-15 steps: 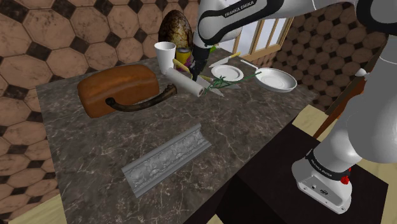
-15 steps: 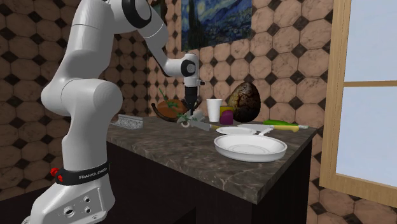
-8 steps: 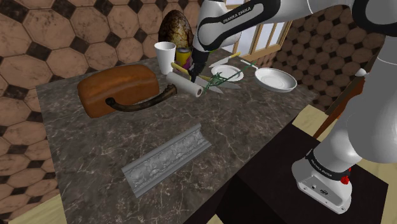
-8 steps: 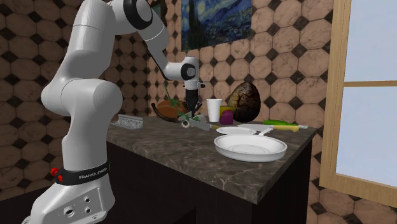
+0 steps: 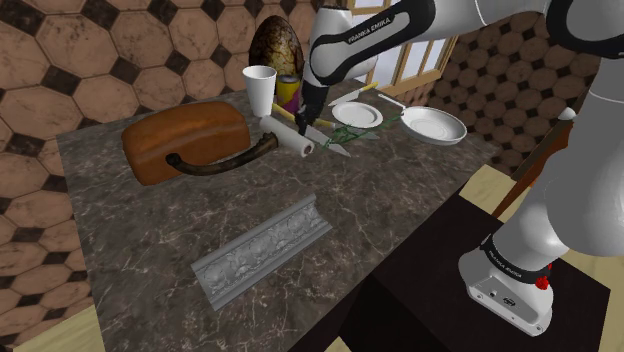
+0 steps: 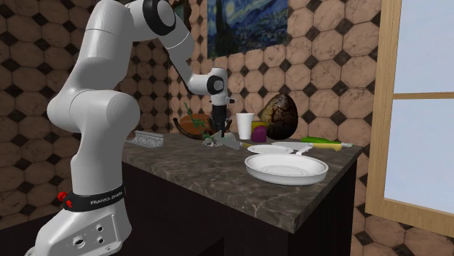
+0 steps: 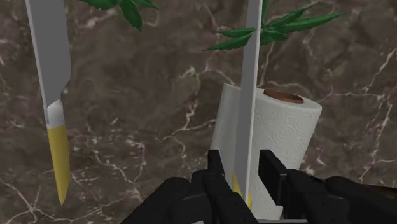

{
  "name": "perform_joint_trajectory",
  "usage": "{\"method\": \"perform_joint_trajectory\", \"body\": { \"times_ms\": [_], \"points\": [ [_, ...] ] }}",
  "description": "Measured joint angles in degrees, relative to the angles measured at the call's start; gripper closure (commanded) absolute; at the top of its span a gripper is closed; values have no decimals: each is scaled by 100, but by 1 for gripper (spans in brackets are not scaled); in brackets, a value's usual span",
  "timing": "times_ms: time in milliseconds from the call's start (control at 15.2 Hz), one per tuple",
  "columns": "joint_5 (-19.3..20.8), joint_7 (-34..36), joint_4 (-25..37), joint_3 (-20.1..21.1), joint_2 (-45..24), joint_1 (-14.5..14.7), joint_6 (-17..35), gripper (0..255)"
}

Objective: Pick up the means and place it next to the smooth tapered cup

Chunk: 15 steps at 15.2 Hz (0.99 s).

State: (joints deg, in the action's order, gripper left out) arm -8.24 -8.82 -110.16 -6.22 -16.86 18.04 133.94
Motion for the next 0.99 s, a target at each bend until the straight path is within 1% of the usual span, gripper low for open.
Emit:
{"method": "perform_joint_trajectory", "body": {
  "times_ms": [198,330,594,726,990],
  "points": [
    [10,59,4,15,8,37,100,0],
    [9,56,-9,17,12,37,77,0],
    [71,34,112,-24,257,-1,-496,0],
    [95,61,119,-28,344,8,-604,0],
    [103,69,126,-29,372,11,-647,0]
  ]
}}
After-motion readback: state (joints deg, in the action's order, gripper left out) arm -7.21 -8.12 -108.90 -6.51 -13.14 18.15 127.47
